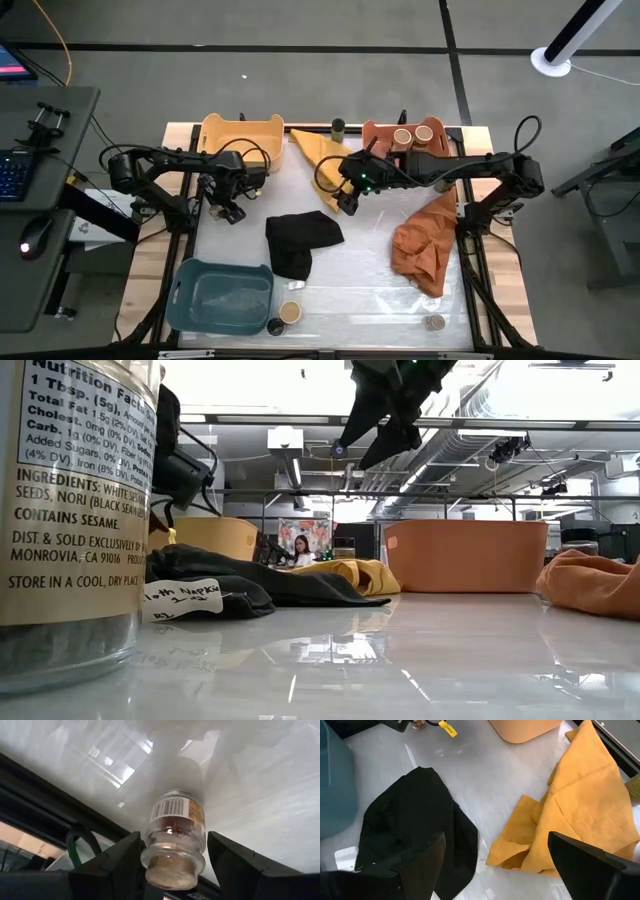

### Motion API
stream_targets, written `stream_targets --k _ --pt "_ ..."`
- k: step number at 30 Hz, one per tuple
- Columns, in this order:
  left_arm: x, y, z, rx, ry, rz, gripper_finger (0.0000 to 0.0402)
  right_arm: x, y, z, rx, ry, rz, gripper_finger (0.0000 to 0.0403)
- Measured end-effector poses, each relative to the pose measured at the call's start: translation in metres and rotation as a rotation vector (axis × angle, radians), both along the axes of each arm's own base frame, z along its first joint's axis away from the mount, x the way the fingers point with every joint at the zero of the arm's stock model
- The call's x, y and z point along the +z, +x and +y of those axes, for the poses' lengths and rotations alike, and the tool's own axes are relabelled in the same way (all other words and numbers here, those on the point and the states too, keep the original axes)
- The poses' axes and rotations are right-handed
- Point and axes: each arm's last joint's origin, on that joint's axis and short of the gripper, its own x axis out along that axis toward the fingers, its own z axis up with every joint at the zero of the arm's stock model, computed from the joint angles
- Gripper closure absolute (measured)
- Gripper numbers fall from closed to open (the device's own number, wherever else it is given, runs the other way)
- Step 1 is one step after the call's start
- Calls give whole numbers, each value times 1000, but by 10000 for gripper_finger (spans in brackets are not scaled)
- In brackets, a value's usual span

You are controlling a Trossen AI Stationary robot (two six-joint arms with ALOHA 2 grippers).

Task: Sort spices by type
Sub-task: Put the top brown seasoning bottle into the yellow bin

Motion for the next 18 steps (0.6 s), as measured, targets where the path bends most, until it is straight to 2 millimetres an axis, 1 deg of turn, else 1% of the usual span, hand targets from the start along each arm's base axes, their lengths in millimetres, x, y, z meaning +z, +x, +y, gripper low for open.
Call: stream_targets --k 5,8,15,18 --pt "0 0 0 0 0 0 185 0 0 0 0 0 0 55" --pt "0 0 0 0 -2 -1 196 0 0 0 0 0 0 55" --pt "1 0 -2 17 -41 -7 261 2 -3 -1 -34 -38 12 55" --pt "1 0 -2 14 -49 -15 286 9 -8 -1 -37 -42 -9 55"
